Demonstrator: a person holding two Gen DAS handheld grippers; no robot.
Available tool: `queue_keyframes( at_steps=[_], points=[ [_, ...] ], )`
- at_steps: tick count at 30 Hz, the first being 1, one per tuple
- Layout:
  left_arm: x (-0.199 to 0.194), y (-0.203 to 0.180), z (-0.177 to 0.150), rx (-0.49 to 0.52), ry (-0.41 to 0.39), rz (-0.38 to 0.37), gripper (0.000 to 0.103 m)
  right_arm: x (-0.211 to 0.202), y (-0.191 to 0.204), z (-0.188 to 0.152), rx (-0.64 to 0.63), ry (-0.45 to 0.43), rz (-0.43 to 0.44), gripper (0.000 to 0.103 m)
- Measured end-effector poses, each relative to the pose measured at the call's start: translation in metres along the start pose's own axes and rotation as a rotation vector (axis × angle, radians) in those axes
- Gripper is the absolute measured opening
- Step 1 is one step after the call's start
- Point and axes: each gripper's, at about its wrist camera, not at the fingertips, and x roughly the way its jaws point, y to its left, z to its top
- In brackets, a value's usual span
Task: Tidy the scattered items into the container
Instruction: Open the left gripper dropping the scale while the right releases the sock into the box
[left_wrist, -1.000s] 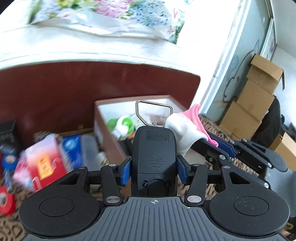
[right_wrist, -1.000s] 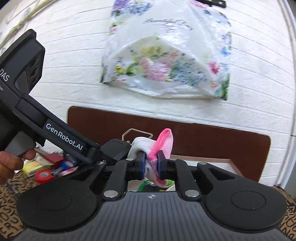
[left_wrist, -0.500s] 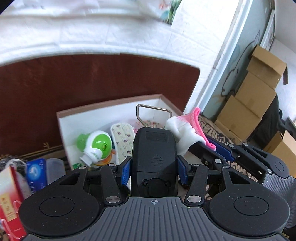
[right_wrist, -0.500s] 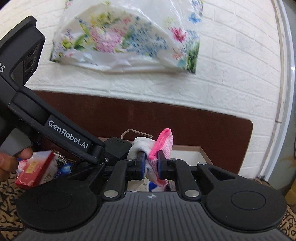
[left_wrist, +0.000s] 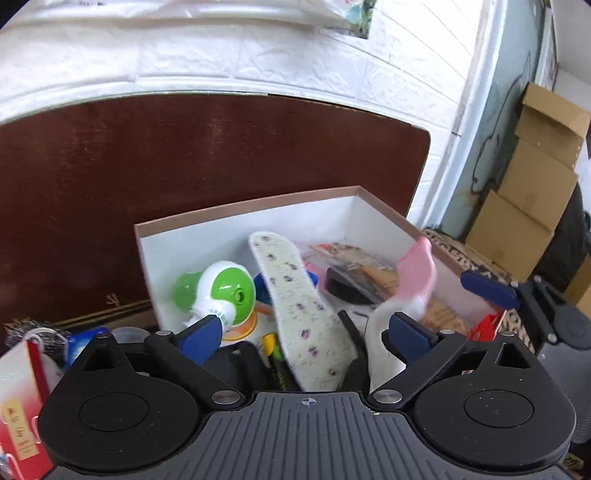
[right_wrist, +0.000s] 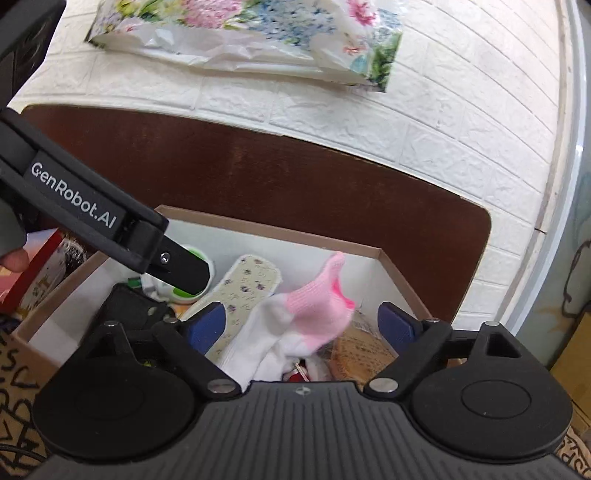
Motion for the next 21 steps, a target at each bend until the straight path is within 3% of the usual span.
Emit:
queue_keyframes(
  at_steps=[5, 12, 21],
  points=[
    [-0.002, -0.002, -0.009, 0.003, 0.021, 0.058, 0.103, -0.006, 0.007, -0.002, 0.000, 0.023, 0.015, 0.102],
    [-0.006, -0.008, -0.014, 0.023, 0.028, 0.085, 0.103, -0.008, 0.009, -0.007, 0.024, 0.065, 0.018, 0.103],
    [-0.020, -0.015, -0.019, 0.041, 0.010, 0.110, 0.103, -0.023, 0.015, -0.001, 0.026, 0.051, 0.024, 0.103]
  ],
)
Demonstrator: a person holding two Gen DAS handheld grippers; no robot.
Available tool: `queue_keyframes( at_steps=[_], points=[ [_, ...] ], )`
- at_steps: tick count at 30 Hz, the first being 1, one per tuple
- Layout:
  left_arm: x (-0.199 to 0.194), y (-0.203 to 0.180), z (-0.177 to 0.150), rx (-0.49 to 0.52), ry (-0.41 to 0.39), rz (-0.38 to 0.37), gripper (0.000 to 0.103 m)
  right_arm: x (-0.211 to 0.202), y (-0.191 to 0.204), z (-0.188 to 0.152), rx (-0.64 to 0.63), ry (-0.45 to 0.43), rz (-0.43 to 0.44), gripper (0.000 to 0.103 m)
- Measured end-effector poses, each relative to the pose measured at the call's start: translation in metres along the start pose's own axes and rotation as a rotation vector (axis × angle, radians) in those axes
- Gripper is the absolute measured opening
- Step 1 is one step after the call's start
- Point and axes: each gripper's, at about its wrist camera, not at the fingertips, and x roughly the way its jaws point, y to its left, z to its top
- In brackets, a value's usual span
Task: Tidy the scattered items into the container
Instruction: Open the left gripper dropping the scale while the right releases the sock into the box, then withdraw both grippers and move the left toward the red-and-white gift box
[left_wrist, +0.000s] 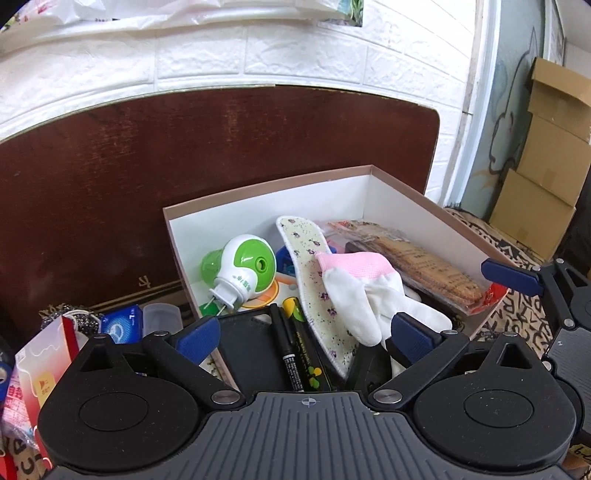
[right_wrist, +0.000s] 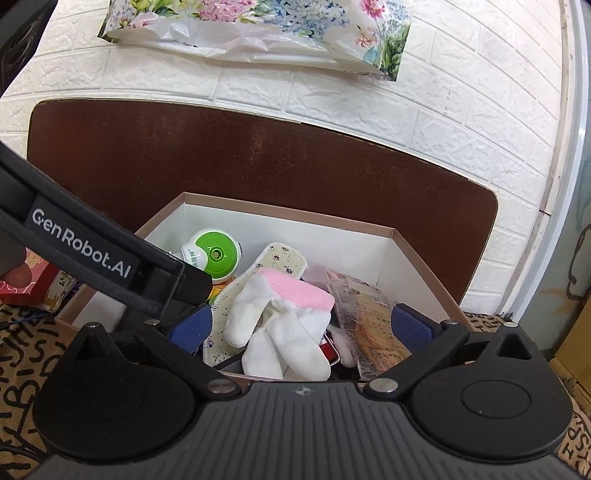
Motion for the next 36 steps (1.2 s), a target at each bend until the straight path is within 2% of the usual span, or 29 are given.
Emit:
queue_keyframes(
  at_steps=[8, 14, 25, 29, 36],
  points=[
    [-0.026, -0.005, -0.004, 0.015, -0.034, 0.027, 0.103, -0.019, 0.007, 0.009, -0.030, -0.019, 0.002, 0.103],
    [-0.058, -0.001, -0.018, -0.013, -0.064, 0.051, 0.103, -0.044, 0.022, 0.012, -0.059, -0.050, 0.019, 0.103],
    [-0.116, 0.013, -0.075, -0.100, -0.055, 0.086, 0.103, -0.096, 0.086, 0.007, -0.174, -0.112, 0.181, 0.103],
    [-0.135, 0.031, -0.102, -0.148, -0.049, 0.101, 0.103, -0.106, 0.114, -0.002, -0.229, -0.104, 0.222, 0.103],
    [-0.163, 0.065, -0.136, -0.247, -0.072, 0.107, 0.103, -0.112, 0.156, -0.015, -0.251, -0.081, 0.321, 0.103]
  ],
)
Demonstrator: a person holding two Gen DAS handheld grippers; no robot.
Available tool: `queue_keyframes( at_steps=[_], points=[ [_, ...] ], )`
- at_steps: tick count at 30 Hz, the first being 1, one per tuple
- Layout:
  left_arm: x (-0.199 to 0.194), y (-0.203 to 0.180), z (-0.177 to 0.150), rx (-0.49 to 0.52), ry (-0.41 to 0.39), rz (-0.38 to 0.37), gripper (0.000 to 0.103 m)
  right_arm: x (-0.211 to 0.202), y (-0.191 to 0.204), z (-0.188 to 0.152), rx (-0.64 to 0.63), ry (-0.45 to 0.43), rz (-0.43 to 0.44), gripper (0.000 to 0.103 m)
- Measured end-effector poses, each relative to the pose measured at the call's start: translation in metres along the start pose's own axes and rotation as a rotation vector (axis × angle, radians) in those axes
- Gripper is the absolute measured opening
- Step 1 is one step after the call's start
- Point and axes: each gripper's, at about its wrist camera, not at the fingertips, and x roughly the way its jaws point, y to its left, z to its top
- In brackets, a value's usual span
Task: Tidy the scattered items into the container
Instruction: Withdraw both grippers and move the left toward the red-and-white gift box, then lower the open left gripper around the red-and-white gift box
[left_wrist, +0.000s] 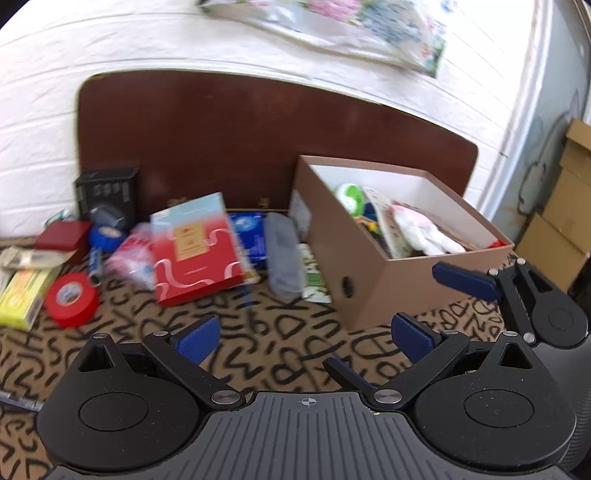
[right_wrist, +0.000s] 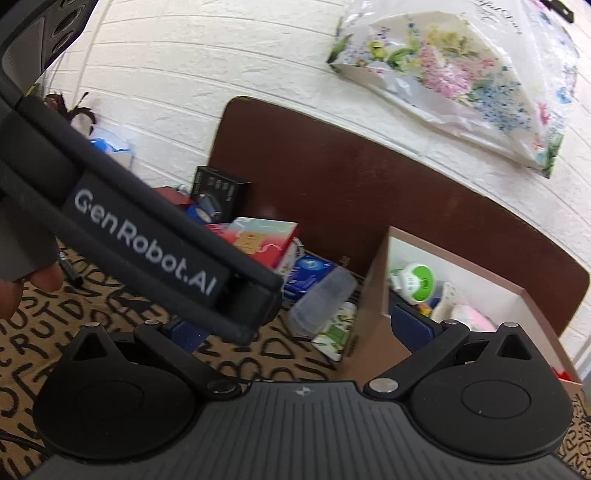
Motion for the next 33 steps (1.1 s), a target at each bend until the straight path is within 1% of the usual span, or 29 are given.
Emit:
queue_keyframes(
  at_steps=[4, 7, 10, 13, 19, 27, 33],
  points=[
    [-0.001, 0.027, -0.006, -0.054, -0.017, 0.030, 0.103, 0.011, 0.016, -0.001, -0.026, 0.010, 0.038, 0.103],
    [0.007, 0.048, -0.005, -0.095, -0.028, 0.071, 0.103, 0.022, 0.024, -0.001, -0.050, 0.013, 0.051, 0.103],
    [0.021, 0.067, -0.003, -0.128, -0.016, 0.106, 0.103, 0.033, 0.027, 0.001, -0.056, 0.009, 0.066, 0.103],
    [0.035, 0.083, -0.001, -0.142, 0.003, 0.124, 0.103, 0.047, 0.027, 0.004, -0.040, 0.020, 0.075, 0.102],
    [0.060, 0.101, 0.002, -0.131, 0.023, 0.134, 0.103, 0.073, 0.025, 0.009, -0.011, 0.051, 0.083, 0.099],
    [0.090, 0.121, 0.012, -0.148, 0.054, 0.140, 0.101, 0.103, 0.026, 0.016, -0.027, 0.075, 0.084, 0.093],
    [0.109, 0.133, 0.020, -0.175, 0.077, 0.119, 0.098, 0.127, 0.024, 0.023, -0.034, 0.093, 0.084, 0.090]
  ],
)
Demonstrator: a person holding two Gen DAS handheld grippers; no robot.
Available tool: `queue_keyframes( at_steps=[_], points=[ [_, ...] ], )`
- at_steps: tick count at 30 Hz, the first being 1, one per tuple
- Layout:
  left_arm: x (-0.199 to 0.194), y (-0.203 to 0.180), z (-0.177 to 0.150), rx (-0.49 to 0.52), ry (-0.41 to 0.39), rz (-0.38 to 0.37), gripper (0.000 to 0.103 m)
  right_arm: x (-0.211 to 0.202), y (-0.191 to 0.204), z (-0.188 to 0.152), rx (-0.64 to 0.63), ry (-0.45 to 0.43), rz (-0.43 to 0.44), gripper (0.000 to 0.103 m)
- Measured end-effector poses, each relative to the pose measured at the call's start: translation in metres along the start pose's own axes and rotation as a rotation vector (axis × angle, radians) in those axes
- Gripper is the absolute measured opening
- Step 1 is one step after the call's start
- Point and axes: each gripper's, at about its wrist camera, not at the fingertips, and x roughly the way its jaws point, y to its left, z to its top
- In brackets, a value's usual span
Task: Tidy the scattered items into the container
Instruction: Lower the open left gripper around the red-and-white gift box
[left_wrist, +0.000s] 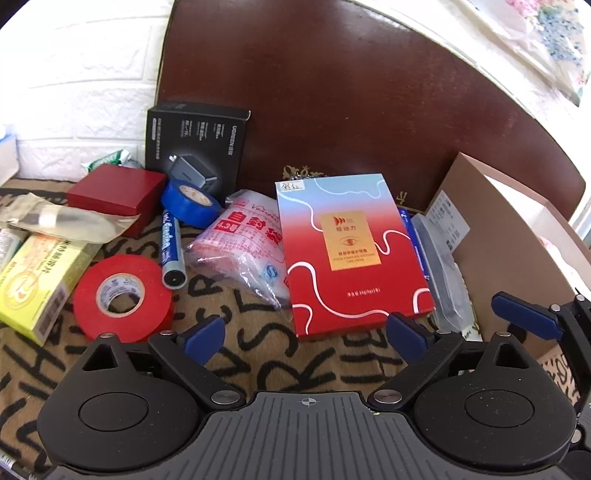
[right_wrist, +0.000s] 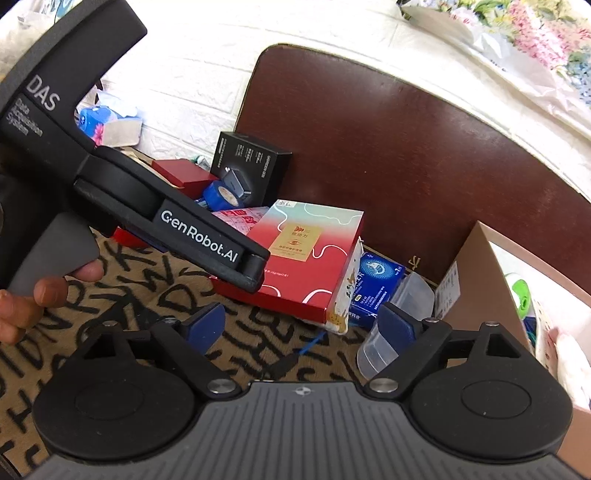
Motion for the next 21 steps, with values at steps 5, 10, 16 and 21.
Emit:
queue_keyframes(
  at_steps=[5, 10, 16, 21],
  points=[
    [0.014, 0.003, 0.004, 0.009, 0.026, -0.014, 0.095, 0.019, -0.001, 0.003, -0.008, 0.043, 0.010, 0.085],
    [0.026, 0.010, 0.007, -0.020, 0.047, -0.053, 0.093, 0.032, -0.001, 0.005, -0.023, 0.064, 0.025, 0.079],
    [0.030, 0.018, 0.012, -0.057, 0.048, -0.075, 0.093, 0.039, 0.000, 0.004, -0.046, 0.076, 0.045, 0.078],
    [0.036, 0.016, 0.014, -0.033, 0.048, -0.088, 0.095, 0.044, 0.003, 0.003, -0.064, 0.088, 0.059, 0.078]
  ],
)
